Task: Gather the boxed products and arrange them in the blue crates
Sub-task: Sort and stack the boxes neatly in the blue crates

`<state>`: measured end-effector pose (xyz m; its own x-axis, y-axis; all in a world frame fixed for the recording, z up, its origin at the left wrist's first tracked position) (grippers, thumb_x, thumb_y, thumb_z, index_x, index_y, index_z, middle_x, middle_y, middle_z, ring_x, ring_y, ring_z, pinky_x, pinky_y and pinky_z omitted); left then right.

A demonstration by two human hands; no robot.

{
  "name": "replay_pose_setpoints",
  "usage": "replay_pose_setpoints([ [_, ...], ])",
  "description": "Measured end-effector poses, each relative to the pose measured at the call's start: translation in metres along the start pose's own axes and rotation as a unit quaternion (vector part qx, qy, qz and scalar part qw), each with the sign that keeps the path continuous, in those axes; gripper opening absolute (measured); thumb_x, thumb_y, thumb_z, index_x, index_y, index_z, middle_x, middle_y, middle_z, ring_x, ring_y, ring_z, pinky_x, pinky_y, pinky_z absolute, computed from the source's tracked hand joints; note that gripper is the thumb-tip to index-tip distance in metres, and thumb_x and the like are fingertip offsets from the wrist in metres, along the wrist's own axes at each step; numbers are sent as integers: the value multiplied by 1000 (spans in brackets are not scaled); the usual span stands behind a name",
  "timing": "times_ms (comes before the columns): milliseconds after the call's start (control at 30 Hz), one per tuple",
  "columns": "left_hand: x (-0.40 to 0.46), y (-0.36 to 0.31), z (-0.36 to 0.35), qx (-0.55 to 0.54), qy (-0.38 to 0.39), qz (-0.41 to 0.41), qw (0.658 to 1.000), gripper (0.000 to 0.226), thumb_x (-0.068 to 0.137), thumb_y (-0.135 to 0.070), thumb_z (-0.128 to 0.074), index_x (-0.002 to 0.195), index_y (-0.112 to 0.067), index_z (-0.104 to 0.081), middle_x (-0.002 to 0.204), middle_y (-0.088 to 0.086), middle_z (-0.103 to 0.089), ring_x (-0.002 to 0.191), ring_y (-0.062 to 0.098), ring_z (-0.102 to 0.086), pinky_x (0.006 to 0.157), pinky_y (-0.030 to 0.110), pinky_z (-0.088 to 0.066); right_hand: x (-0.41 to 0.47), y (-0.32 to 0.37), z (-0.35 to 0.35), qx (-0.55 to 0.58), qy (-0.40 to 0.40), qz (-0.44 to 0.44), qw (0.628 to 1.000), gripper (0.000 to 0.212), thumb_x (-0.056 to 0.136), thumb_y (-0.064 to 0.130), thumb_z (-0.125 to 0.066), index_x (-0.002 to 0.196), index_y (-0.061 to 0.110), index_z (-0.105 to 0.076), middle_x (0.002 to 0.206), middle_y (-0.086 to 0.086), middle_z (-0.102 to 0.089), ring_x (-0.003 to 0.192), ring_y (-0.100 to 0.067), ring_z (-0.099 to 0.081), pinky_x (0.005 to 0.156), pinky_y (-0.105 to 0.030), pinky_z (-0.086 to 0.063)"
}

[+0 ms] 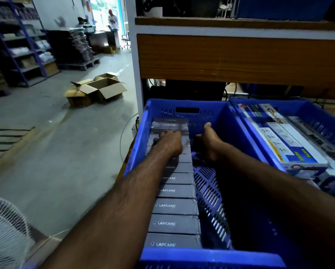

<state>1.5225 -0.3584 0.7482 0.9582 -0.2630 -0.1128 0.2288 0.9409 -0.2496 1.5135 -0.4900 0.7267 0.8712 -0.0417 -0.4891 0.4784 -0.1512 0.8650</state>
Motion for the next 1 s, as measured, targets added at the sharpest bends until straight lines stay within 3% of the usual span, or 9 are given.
replay_pose_setpoints([
  [100, 1, 1, 0, 3, 5, 2, 1000, 39, 91, -20, -56, 128, -16, -46, 143, 12, -42, 129, 37, -40, 103, 57, -38, 15, 9, -3, 20, -18, 52, 998, 81, 97, 64, -10, 145, 6, -38, 144, -17, -47, 123, -30, -52, 92, -39, -43],
  [167, 3, 2, -1, -3, 11, 14, 1000, 43, 91, -20, -56, 132, -17, -44, 146, 11, -39, 131, 36, -37, 104, 55, -38, 17, 13, -20, -3, 16, 65, 998, 82, 97, 63, -5, 131, 5, -52, 132, -19, -57, 114, -30, -57, 84, -36, -47],
  [233, 4, 3, 0, -5, 13, 18, 1000, 46, 91, -21, -57, 134, -17, -43, 146, 10, -40, 131, 35, -38, 104, 54, -39, 22, 15, -30, -20, 34, 64, 997, 85, 95, 67, -3, 113, 7, -62, 116, -19, -65, 100, -27, -62, 73, -33, -47],
  [333, 6, 4, 1, -3, 18, 13, 1000, 44, 90, -21, -58, 131, -16, -45, 142, 11, -44, 130, 34, -42, 104, 54, -40, 32, 29, -21, 30, -12, 65, 997, 73, 96, 65, -11, 111, 13, -58, 104, -12, -67, 84, -22, -62, 61, -31, -42],
  [433, 7, 4, 1, 5, 24, 10, 1000, 42, 90, -23, -57, 130, -15, -46, 141, 12, -45, 129, 35, -42, 103, 55, -40, 50, 48, -8, 69, -45, 92, 992, 72, 97, 63, -14, 124, 12, -56, 104, -8, -66, 89, -20, -62, 63, -32, -43],
  [600, 7, 3, 5, -1, 24, 6, 1000, 40, 90, -22, -56, 129, -19, -47, 141, 10, -46, 129, 35, -43, 104, 54, -39, 62, 43, -38, 24, -34, 113, 993, 70, 97, 64, -14, 111, 14, -61, 110, -15, -67, 101, -27, -63, 80, -36, -50],
  [767, 8, 2, 10, 34, 28, 29, 999, 47, 90, -24, -53, 136, -18, -43, 142, 11, -43, 131, 36, -40, 102, 51, -37, 67, 49, -43, 15, -15, 133, 991, 70, 98, 62, -14, 104, 15, -64, 100, -11, -70, 91, -22, -67, 66, -28, -51],
  [900, 9, 3, 11, 21, 34, 23, 999, 50, 88, -24, -57, 136, -18, -43, 142, 11, -45, 131, 35, -41, 102, 51, -38, 63, 31, -45, -8, -6, 138, 990, 70, 97, 64, -15, 114, 15, -61, 114, -16, -67, 103, -25, -65, 81, -33, -51],
  [1000, 16, 6, 12, 30, 40, 6, 999, 44, 88, -23, -59, 131, -17, -51, 138, 9, -51, 127, 33, -48, 102, 49, -43, 44, 22, -39, -52, 13, 144, 988, 69, 100, 58, -13, 129, 12, -54, 117, -8, -62, 105, -22, -61, 73, -27, -49],
])
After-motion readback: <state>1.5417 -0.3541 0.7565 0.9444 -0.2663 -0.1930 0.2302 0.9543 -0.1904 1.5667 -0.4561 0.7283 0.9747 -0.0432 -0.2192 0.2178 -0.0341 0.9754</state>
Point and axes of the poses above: each hand's wrist, its own x-axis towards the middle knuckle, its own z-axis out of the back of the hand, y = z × x, the point moved 3 cm from there along x, towards the middle knuckle
